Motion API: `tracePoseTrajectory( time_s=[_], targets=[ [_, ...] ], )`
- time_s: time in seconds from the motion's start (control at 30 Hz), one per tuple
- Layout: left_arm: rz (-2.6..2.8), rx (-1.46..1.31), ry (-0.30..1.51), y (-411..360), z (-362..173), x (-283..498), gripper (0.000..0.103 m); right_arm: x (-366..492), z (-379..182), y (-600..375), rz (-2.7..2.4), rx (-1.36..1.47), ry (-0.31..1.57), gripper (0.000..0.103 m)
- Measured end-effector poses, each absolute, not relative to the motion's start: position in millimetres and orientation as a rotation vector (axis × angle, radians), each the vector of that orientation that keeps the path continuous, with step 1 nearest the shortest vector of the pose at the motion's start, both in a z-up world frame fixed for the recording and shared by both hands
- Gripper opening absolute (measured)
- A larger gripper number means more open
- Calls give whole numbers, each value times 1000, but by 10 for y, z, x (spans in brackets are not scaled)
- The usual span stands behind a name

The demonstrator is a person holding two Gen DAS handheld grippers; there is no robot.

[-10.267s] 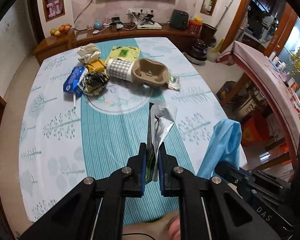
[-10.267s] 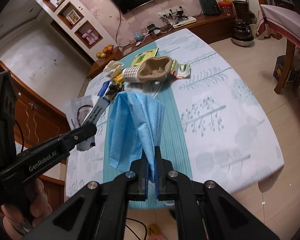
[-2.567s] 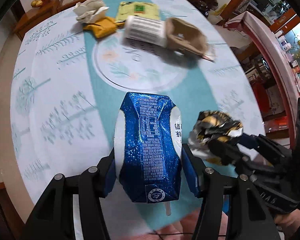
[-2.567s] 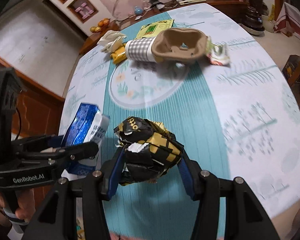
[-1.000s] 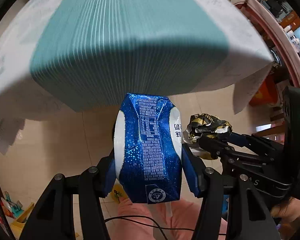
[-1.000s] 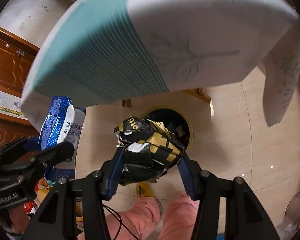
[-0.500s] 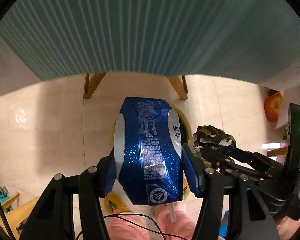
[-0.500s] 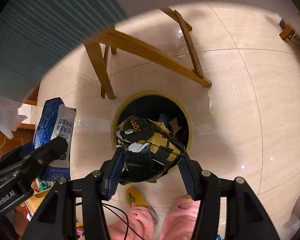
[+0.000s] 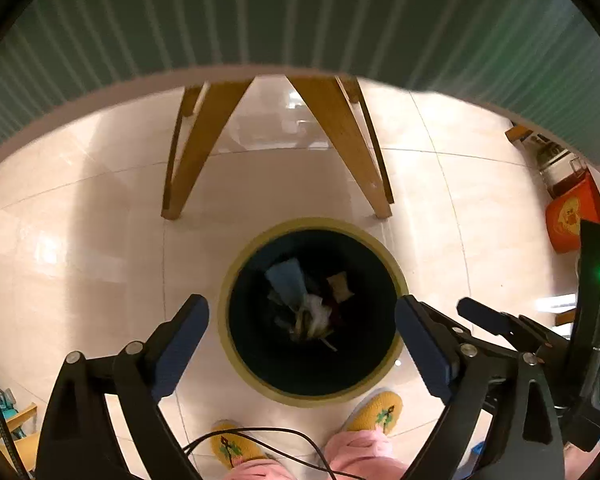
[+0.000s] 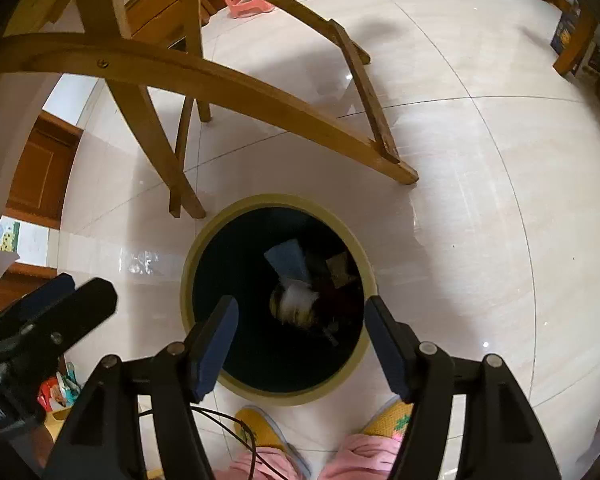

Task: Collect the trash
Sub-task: 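Open both tools to drop the snack bag and carton into the bin, then move both tools back up over the table toward the remaining trash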

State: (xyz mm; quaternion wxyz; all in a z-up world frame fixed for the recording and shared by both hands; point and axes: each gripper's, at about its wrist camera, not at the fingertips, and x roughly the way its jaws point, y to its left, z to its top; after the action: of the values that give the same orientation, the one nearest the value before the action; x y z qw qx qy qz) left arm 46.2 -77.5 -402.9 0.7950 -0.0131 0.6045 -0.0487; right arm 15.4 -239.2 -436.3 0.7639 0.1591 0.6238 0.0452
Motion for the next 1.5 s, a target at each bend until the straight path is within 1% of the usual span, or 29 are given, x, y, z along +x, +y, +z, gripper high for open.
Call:
tracePoseTrajectory(
  time_s=[0.17, 0.4, 0.7, 0.93, 1.07, 1.27, 1.37, 1.5],
  targets=[
    [-70, -27, 1295, -700, -3919, 422, 96, 87, -4193, -2392, 105, 351, 1337, 66],
    [-39, -49, 1318, -628, -3457, 239, 96, -98, -3751, -2396, 117, 349, 1316, 66],
    [-96, -10, 1289, -666, -2386, 20, 96, -337, -2772, -2435, 124, 342, 1266, 66],
    [-133, -39, 1220, -645, -1522, -7, 96, -458, -1878, -2435, 133, 305, 1209, 66],
    [-147, -35, 1163, -622, -1076, -3, 96, -482, -1358, -2423, 149, 270, 1146, 66],
    [-141, -59, 1080, -569, -519, 36, 96, -450, -775, -2426, 172, 250, 1065, 66],
    [-132, -59, 1036, -554, -322, 68, 96, -439, -529, -2394, 189, 234, 1025, 66],
    [-113, -57, 993, -541, -73, 129, 96, -381, -323, -2374, 207, 200, 973, 66]
  ],
)
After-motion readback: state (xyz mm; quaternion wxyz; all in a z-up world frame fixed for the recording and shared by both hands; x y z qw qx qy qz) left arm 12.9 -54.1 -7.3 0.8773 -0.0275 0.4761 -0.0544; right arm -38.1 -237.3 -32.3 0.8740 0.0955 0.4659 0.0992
